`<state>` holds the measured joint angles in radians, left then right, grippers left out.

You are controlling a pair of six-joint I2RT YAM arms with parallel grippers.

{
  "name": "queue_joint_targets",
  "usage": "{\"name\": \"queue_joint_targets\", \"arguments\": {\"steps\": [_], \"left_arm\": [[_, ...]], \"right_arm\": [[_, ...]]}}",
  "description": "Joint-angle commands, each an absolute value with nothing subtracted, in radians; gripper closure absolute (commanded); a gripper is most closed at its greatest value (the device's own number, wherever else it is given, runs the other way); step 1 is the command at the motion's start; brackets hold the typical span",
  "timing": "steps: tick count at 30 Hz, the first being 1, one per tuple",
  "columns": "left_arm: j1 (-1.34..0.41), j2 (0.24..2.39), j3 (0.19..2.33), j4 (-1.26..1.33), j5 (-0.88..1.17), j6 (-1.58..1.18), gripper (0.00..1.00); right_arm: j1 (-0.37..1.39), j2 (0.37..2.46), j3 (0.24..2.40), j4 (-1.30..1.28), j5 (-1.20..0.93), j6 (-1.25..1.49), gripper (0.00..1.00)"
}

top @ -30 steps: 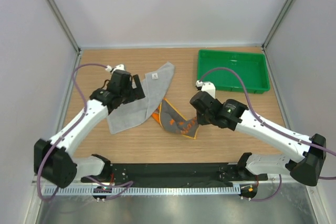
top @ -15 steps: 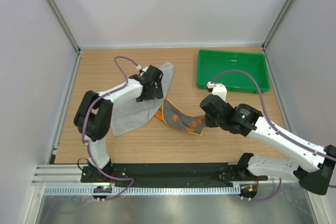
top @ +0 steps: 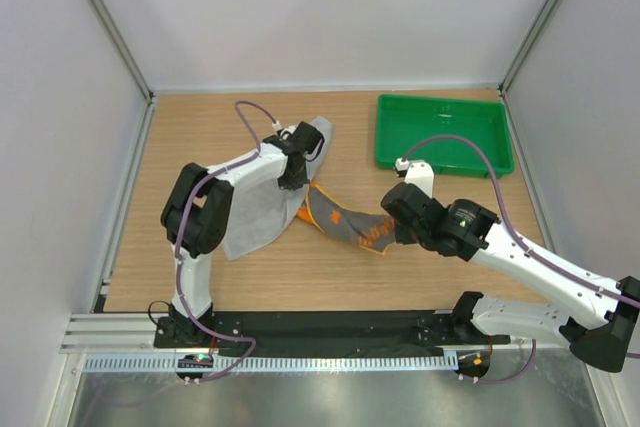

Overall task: Roll the towels
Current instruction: Move the towel to the center of the board

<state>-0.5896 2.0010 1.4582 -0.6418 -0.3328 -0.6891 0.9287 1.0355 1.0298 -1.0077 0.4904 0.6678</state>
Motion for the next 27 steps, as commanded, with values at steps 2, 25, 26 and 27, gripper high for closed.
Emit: {"name": "queue_joint_targets", "arguments": {"steps": [2, 25, 26, 27], "left_arm": [[-0.554, 1.941, 1.545, -0.738, -0.452, -0.638, 0.96], [0.219, 1.704, 1.698, -0.957, -0.433, -0.54, 0.23], [0.197, 1.681, 1.65, -0.945, -0.413, -0.549, 0.19], [0.167, 1.668, 1.623, -0.898, -0.413, -0.54, 0.13]], "right_arm": [[0.933, 1.014, 1.057, -1.034, 0.552, 0.646, 0.99], [0.933, 1.092, 1.029, -0.965, 0.474, 0.609, 0.99], [0.933, 1.094, 1.026, -0.963, 0.474, 0.609, 0.99], [0.933, 1.094, 1.019, -0.96, 0.471, 0.607, 0.99]]}}
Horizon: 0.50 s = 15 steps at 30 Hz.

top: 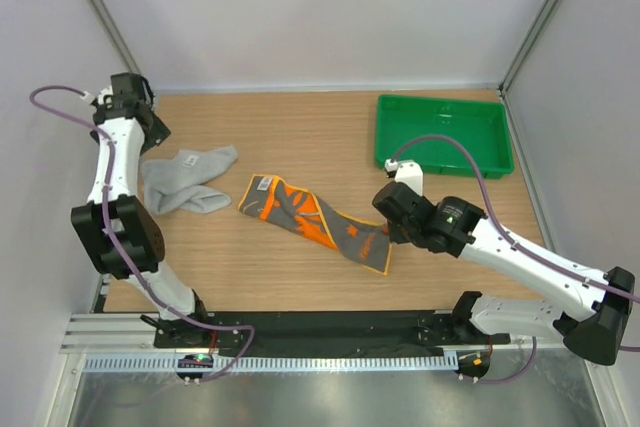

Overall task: Roll the towels
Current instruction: Move the towel to the center of the board, then flatten the towel

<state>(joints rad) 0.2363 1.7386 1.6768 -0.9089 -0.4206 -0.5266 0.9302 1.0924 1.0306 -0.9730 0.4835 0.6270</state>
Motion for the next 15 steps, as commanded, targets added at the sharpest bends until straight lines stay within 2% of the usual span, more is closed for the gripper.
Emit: {"name": "queue_joint_targets", "arguments": {"steps": [1, 3, 6, 9, 15], "left_arm": [[0.129, 1.66, 1.603, -0.887, -0.437, -0.534, 0.0], [-0.013, 1.675, 1.6, -0.879, -0.515, -0.508, 0.0], [-0.15, 1.752, 1.649, -0.887, -0.438, -0.5, 0.0], [-0.199, 1.845, 1.675, -0.864, -0.297, -0.549, 0.01], [-0.244, 1.965, 1.664, -0.818, -0.226, -0.595, 0.06]], "right_arm": [[0.931, 1.094, 1.014, -0.957, 0.472, 0.609, 0.99], [0.931, 1.103, 1.005, -0.951, 0.468, 0.607, 0.99], [0.933, 1.123, 1.002, -0.945, 0.462, 0.612, 0.99], [0.931, 1.144, 1.002, -0.946, 0.477, 0.617, 0.99], [0.933, 1.164, 0.98, -0.965, 0.514, 0.655, 0.99]]}}
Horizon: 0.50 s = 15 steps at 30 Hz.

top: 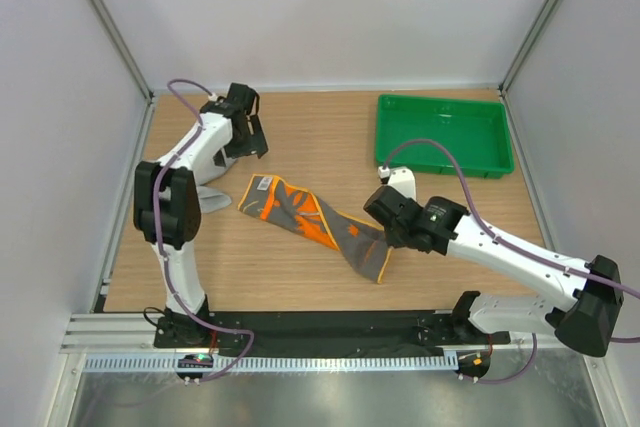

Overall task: Roll the towels
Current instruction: Flatten the towel

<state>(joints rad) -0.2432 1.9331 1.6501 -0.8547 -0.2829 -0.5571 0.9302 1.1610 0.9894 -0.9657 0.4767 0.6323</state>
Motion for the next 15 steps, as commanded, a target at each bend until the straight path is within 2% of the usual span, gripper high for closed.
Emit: {"name": "queue_joint_targets", "arguments": {"steps": [1, 3, 4, 5, 7, 10, 15], "left_arm": [[-0.25, 1.979, 1.664, -0.813, -0.224, -0.597, 0.07], [-0.258, 2.002, 1.654, -0.81, -0.226, -0.603, 0.09], [-0.265, 2.006, 1.646, -0.805, -0.222, -0.604, 0.1], [-0.268, 2.008, 1.637, -0.789, -0.219, -0.606, 0.11], [-0.276, 2.014, 1.611, -0.77, -0.206, -0.612, 0.13], [-0.284, 2.025, 1.589, -0.747, -0.193, -0.624, 0.19], [-0.293, 2.039, 1.556, -0.716, -0.204, -0.638, 0.27]], "right_arm": [[0.93, 1.164, 0.971, -0.971, 0.529, 0.666, 0.91], [0.928, 1.167, 0.96, -0.98, 0.545, 0.709, 0.68], [0.927, 1.167, 0.947, -0.98, 0.546, 0.716, 0.47], [0.927, 1.169, 0.946, -0.979, 0.546, 0.725, 0.39], [0.923, 1.17, 0.939, -0.976, 0.543, 0.744, 0.32], [0.92, 1.178, 0.942, -0.982, 0.535, 0.761, 0.11], [0.92, 1.161, 0.951, -0.988, 0.5, 0.778, 0.06]]}}
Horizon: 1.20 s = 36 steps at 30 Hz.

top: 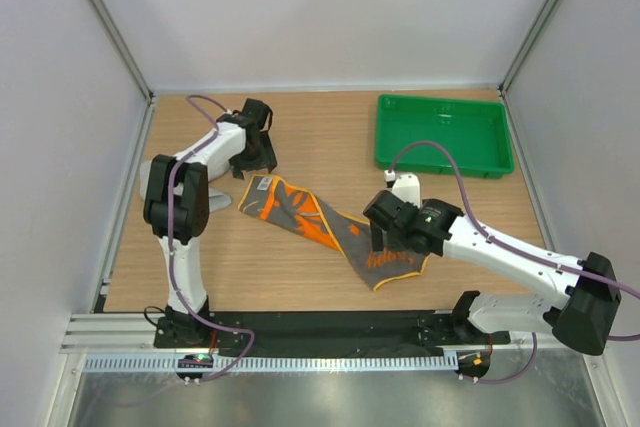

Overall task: Roll the towels
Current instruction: Flatten the towel

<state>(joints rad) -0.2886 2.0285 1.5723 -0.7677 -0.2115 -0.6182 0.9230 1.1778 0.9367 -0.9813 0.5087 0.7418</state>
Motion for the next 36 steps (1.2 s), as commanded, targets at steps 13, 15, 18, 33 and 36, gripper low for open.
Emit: {"name": "queue_joint_targets", "arguments": {"steps": [13, 15, 18, 33, 36], "left_arm": [[-0.293, 2.103, 1.525, -0.641, -0.267, -0.623, 0.42], [-0.291, 2.114, 1.523, -0.632, -0.268, -0.62, 0.54], [-0.291, 2.112, 1.517, -0.621, -0.256, -0.621, 0.72], [-0.293, 2.034, 1.483, -0.606, -0.232, -0.615, 0.89], [-0.293, 2.016, 1.474, -0.609, -0.233, -0.614, 0.91]], "right_arm": [[0.963, 1.187, 0.81, -0.807, 0.233, 0.87, 0.04], [0.965, 1.193, 0.802, -0.795, 0.23, 0.879, 0.07], [0.969, 1.212, 0.79, -0.753, 0.212, 0.88, 0.15], [1.063, 1.417, 0.773, -0.657, 0.163, 0.927, 0.34], [1.069, 1.44, 0.779, -0.631, 0.149, 0.931, 0.32]]}}
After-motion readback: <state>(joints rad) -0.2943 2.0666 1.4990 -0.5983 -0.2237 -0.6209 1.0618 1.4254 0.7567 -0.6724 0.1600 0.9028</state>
